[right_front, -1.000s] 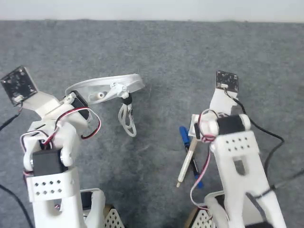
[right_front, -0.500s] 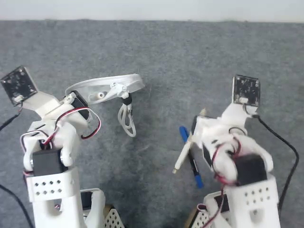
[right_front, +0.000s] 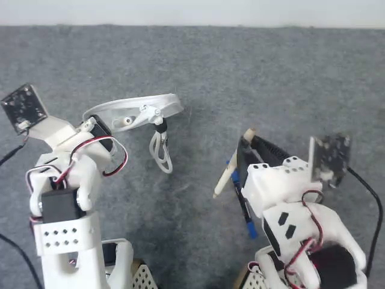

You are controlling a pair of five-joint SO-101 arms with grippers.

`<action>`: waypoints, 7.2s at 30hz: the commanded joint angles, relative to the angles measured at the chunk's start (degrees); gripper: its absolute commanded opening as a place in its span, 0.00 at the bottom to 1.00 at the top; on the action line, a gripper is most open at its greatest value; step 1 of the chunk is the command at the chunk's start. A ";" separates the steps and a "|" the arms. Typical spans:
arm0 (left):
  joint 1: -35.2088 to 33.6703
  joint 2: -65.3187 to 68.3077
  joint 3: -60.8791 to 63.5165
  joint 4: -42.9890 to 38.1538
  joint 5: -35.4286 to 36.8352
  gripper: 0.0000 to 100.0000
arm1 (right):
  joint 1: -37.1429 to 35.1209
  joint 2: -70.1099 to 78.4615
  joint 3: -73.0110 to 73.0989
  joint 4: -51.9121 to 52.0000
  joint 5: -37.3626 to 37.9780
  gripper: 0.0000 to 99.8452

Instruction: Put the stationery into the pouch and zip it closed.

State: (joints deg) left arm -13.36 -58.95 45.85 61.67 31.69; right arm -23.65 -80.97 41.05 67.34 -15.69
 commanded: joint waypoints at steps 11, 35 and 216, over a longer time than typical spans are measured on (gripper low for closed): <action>-0.35 0.35 -0.13 -1.85 0.70 0.01 | -10.42 -1.36 -3.16 -20.35 2.20 0.01; -0.18 0.35 -0.13 -1.85 0.70 0.01 | -20.26 10.24 -3.25 -51.91 11.69 0.01; -0.09 0.35 0.92 -2.64 0.70 0.01 | -5.85 41.71 -6.68 9.80 6.24 0.01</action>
State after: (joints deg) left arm -13.36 -58.95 46.81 60.97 31.69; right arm -29.19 -33.85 37.36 76.66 -6.11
